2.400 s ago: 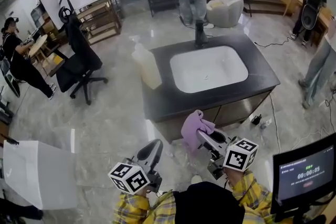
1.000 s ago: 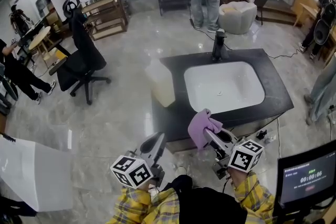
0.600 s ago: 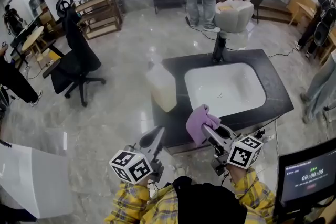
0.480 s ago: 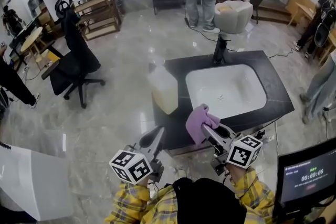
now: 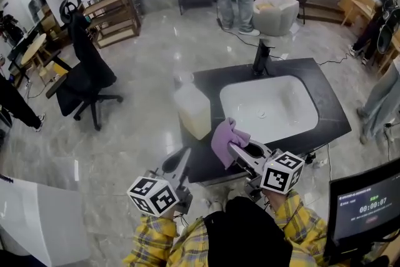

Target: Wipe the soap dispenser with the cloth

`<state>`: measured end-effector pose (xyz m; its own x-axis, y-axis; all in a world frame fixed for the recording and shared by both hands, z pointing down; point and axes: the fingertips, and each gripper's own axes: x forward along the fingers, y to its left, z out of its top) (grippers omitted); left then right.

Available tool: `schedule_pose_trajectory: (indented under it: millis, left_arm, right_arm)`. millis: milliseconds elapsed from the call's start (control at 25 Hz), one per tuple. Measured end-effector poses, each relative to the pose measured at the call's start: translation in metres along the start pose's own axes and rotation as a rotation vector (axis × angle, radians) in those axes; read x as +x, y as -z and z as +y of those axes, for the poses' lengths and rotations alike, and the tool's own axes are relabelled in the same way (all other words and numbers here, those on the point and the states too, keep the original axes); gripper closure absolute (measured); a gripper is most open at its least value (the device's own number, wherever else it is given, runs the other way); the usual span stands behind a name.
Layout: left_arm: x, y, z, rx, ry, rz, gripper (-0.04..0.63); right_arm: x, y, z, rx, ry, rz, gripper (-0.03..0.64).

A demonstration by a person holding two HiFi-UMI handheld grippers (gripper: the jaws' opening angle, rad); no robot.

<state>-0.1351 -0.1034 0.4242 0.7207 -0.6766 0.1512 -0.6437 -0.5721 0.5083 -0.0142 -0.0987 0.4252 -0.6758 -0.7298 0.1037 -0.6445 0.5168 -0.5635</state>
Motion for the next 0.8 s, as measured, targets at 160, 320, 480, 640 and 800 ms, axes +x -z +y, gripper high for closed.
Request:
schedule_pose_trajectory:
  millis: [160,320,480,640,800]
  left_arm:
    - [0.007,-0.005,0.005,0.0,-0.025,-0.016,0.566]
    - [0.015,-0.017,0.006,0.008,-0.059,-0.043,0.566]
    - [0.022,-0.028,0.004,0.031,-0.091,-0.059,0.566]
    - [0.023,-0.035,0.008,0.04,-0.132,-0.084,0.566]
    - [0.022,-0.035,0.011,0.044,-0.162,-0.097,0.566]
  right_arm:
    - [0.012,-0.003,-0.002,-0.014,-0.033,0.023,0.537]
    - [0.019,-0.013,-0.002,-0.033,-0.072,0.046,0.537]
    - [0.024,-0.024,-0.004,-0.052,-0.1,0.056,0.537]
    - [0.03,-0.034,-0.002,-0.094,-0.128,0.061,0.537]
    - [0.03,-0.039,0.002,-0.132,-0.152,0.067,0.537]
